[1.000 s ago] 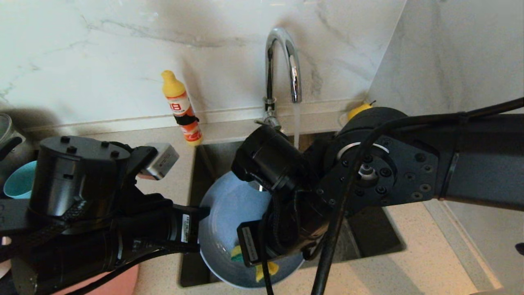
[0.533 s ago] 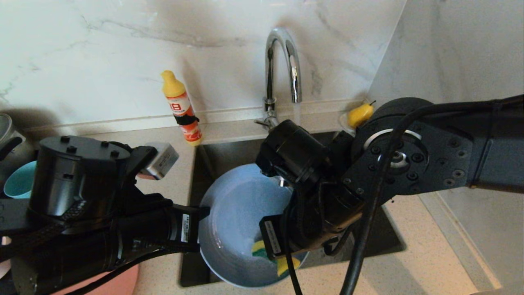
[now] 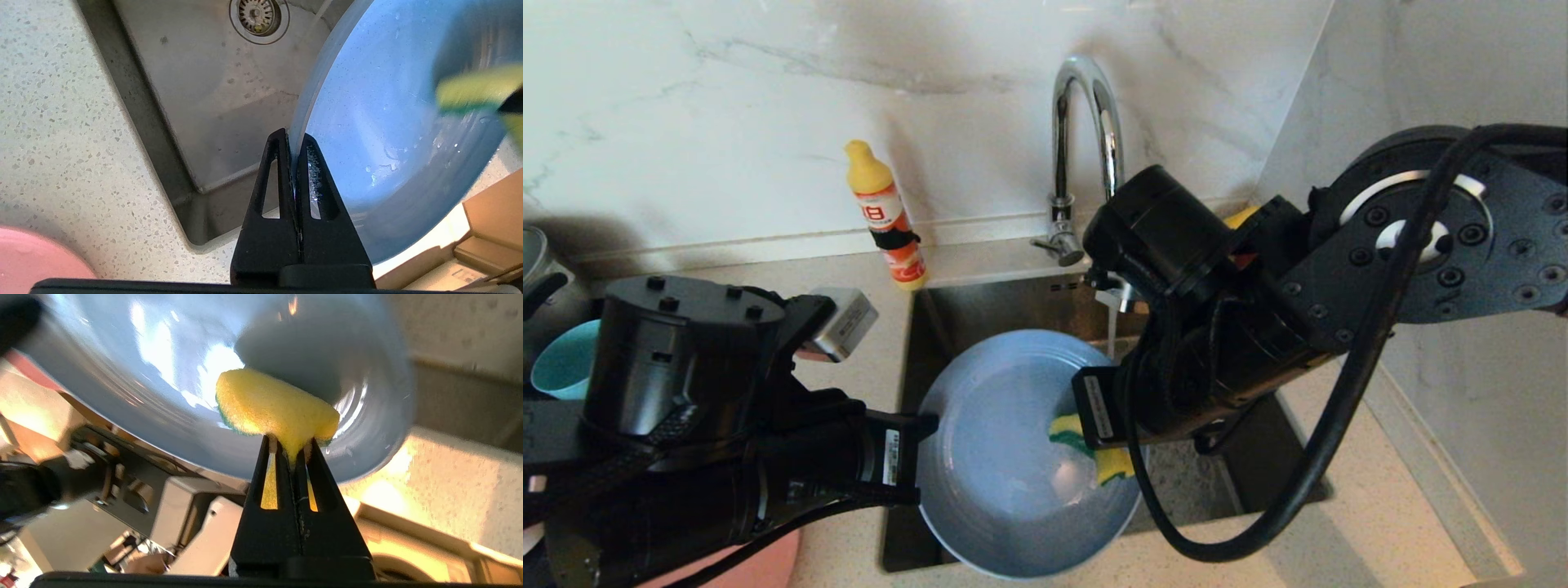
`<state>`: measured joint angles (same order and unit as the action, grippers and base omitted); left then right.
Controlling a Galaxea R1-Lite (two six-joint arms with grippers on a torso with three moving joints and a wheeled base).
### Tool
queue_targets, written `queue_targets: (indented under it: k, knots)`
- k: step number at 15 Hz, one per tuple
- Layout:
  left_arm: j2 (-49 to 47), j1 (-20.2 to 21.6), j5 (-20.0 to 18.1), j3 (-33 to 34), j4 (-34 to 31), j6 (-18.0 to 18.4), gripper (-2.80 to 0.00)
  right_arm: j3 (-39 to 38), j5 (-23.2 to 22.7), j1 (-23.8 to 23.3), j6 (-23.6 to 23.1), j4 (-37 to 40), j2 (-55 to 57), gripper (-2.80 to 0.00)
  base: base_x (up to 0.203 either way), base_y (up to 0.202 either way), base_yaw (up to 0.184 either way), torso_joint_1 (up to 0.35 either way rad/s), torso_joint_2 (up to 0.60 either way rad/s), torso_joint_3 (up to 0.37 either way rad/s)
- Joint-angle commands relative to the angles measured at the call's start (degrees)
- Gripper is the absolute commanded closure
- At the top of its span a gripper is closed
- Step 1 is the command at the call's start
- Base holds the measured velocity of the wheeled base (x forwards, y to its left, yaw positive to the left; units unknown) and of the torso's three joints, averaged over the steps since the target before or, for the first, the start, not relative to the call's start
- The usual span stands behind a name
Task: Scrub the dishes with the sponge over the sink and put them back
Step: Wipe the plate
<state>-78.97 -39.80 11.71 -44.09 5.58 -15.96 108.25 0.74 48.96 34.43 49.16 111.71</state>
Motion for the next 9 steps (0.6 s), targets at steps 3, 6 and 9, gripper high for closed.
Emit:
queue_targets:
  k: [3,6,9]
  knots:
    - [-0.1,0.0,0.2,0.1,0.0,-0.6,0.00,2.3,-0.1,0.7,-0.1,-0.5,-4.0,0.00,0.000,0.000,0.000,0.000,0.00,0.000]
    - [-1.0,0.1,0.3,-0.4,0.0,-3.5,0.00,2.3,-0.1,1.2,-0.2,-0.9,-7.1,0.00,0.000,0.000,0.000,0.000,0.00,0.000]
    - [-3.8,0.6,0.2,-2.1,0.0,-5.7,0.00,2.2,-0.5,1.2,-0.1,-0.7,-11.5,0.00,0.000,0.000,0.000,0.000,0.00,0.000]
